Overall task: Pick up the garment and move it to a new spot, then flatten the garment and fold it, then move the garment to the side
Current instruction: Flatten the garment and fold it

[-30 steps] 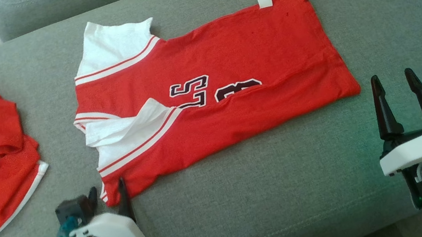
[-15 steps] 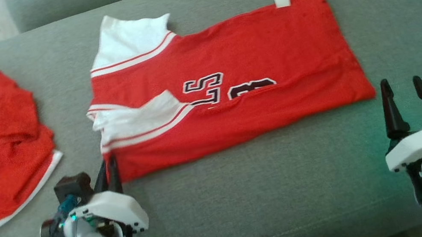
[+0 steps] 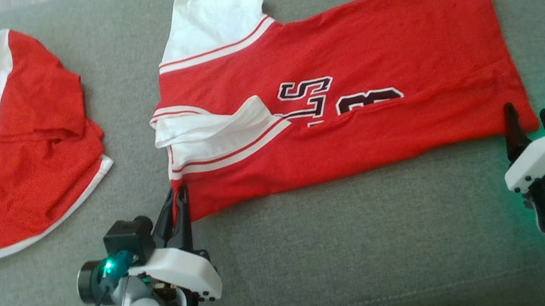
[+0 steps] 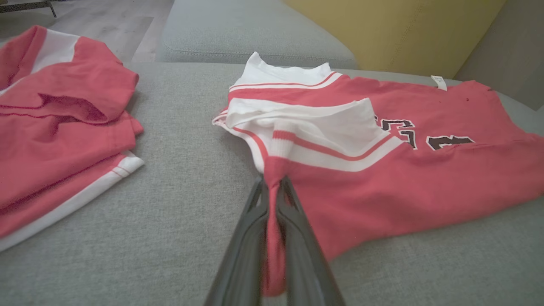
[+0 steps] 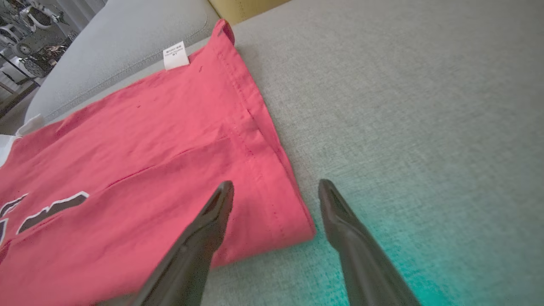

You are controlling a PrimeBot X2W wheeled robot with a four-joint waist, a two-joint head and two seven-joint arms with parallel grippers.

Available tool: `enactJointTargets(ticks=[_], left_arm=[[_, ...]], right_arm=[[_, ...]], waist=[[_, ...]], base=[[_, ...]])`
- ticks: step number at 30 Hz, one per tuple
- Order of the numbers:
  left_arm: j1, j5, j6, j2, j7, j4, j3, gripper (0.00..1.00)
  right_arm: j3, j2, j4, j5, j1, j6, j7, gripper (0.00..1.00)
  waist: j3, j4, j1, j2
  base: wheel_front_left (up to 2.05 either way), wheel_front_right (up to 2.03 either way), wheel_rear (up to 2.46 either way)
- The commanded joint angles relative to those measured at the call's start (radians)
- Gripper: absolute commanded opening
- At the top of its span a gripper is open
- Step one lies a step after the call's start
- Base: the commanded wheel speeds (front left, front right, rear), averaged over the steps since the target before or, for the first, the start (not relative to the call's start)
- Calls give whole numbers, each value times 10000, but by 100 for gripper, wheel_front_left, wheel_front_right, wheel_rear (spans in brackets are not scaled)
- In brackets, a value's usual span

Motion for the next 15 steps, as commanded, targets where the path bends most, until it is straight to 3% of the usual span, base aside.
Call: enactJointTargets(ticks=[1,6,7,8,15], left_arm=[[-301,16,36,87,-58,-347,205,0],[-431,-13,91,85,-58,-343,119,0],[-450,-22,102,85,-58,-325,121,0],[-465,-31,112,85,-58,-302,126,0],[-390,-91,183,88,-58,17,249,0]], right_arm=[[174,-228,56,-109,-473,-7,45,100],[214,-381,966,-272,-984,-7,72,100],[253,-387,1116,-266,-1065,-7,79,44],[305,-394,1238,-253,-1134,-7,53,0],[1040,-663,1589,-270,-1276,-7,-255,0]], waist=[[181,88,0,0],[342,110,0,0],[352,104,0,0],[352,95,0,0],[-45,-125,0,0]], base=[[0,0,0],[0,0,0],[0,0,0],[0,0,0],[0,0,0]])
